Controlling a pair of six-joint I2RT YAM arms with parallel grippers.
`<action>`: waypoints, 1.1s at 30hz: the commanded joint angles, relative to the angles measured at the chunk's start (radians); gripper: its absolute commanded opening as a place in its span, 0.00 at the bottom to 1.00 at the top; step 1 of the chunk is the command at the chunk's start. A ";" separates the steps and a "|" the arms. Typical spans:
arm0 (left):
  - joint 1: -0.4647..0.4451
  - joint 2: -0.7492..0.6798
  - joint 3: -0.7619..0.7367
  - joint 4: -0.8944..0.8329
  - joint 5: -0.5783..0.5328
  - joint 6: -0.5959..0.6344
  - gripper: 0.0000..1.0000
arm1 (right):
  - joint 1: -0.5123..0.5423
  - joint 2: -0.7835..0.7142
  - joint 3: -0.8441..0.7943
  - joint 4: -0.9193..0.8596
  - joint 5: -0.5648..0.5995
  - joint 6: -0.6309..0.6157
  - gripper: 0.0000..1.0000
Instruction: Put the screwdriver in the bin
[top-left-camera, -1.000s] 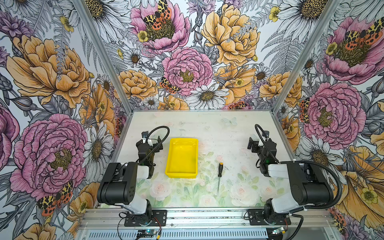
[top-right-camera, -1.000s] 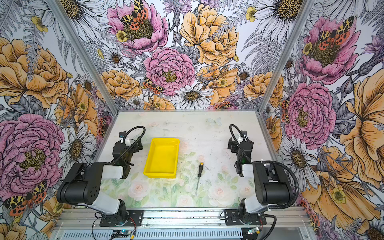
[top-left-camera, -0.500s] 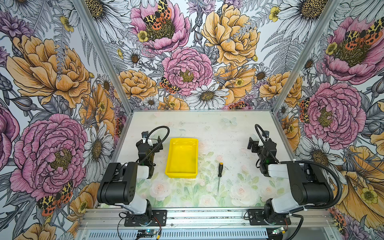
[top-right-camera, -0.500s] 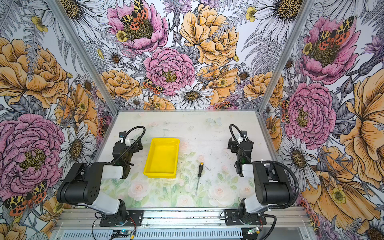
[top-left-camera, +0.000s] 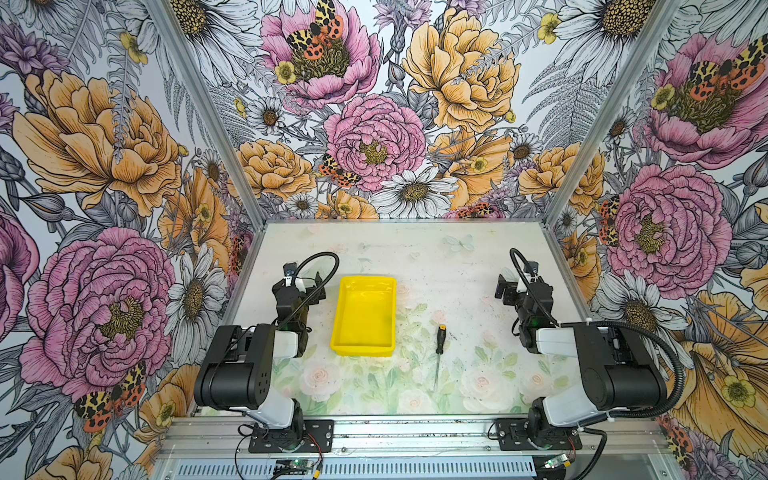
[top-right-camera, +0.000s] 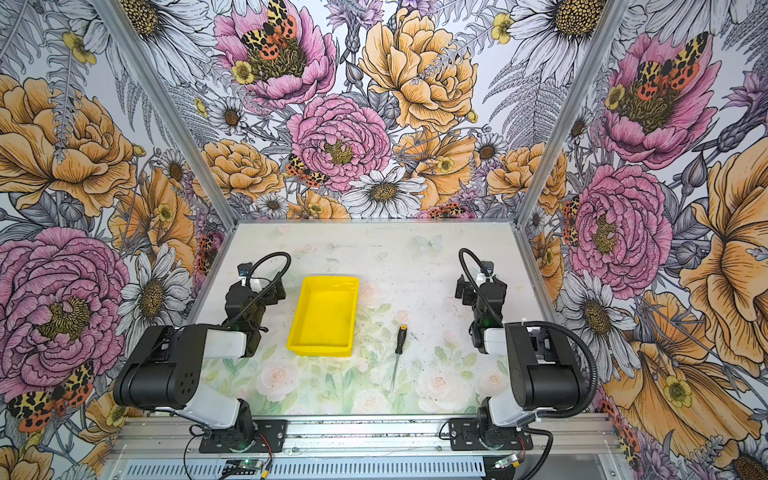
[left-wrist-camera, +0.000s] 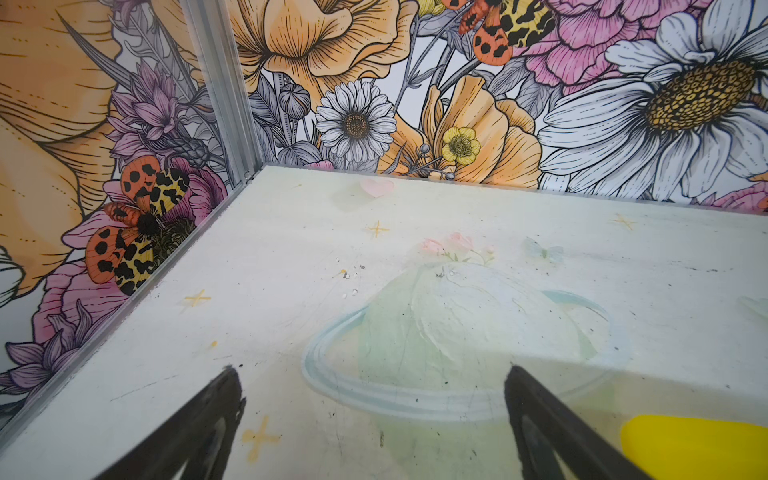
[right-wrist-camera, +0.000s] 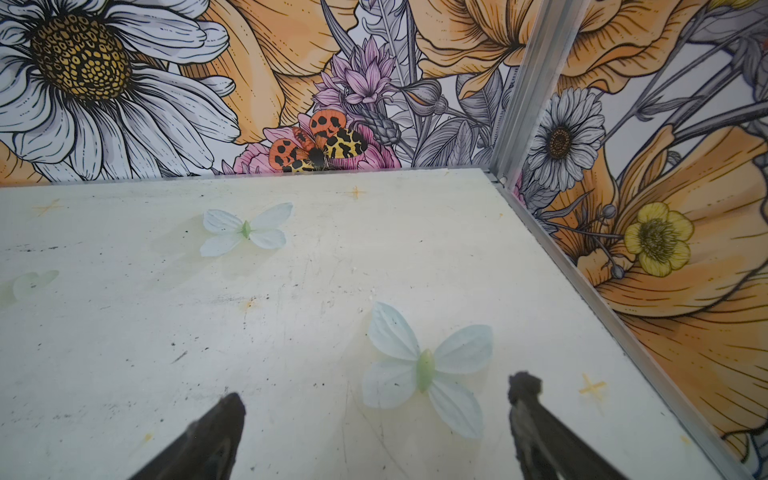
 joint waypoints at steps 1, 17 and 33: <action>-0.001 0.009 0.001 0.027 -0.001 0.007 0.99 | -0.002 0.014 0.000 0.037 -0.003 -0.001 0.99; 0.011 -0.097 0.045 -0.148 -0.058 -0.028 0.99 | 0.025 -0.098 0.031 -0.110 0.052 -0.017 0.99; -0.048 -0.318 0.213 -0.775 -0.127 -0.062 0.99 | 0.171 -0.323 0.401 -1.001 0.394 0.301 0.99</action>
